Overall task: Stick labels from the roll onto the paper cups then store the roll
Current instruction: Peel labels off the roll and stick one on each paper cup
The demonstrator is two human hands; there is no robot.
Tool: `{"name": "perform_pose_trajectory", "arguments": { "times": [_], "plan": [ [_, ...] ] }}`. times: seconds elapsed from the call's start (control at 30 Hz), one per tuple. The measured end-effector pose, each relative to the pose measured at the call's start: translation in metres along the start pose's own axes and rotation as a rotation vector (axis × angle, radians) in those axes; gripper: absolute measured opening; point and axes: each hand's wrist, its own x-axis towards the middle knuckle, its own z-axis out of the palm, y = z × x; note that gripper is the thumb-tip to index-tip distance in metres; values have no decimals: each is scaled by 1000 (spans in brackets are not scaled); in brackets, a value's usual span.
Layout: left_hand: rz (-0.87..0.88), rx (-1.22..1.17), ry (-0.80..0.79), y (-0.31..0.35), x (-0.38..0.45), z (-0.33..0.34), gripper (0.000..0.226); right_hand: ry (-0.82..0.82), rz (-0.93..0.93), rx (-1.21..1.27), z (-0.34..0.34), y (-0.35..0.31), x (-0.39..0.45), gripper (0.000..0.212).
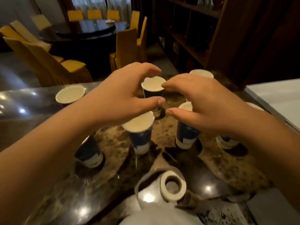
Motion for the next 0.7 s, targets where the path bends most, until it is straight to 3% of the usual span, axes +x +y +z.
{"name": "perform_pose_trajectory", "arguments": {
  "times": [0.13,0.23,0.43,0.5,0.6,0.7],
  "plan": [
    [57,-153,-34,7,-57,37,37,-115,-17,109,34,-19,-58,44],
    [-39,-202,-139,-6,-82,85,27,-213,100,153,78,-18,-91,44],
    [-345,-169,-290,-30,-121,167,71,-266,364,164,138,-37,-134,47],
    [-408,-150,-323,-37,-125,177,56,-308,354,133,147,-41,-142,43],
    [-424,-112,-332,-41,-128,179,11,-314,370,63,155,-41,-151,34],
    [-444,-150,-306,-39,-131,175,10,-281,399,80,159,-34,-157,26]
  ]
}}
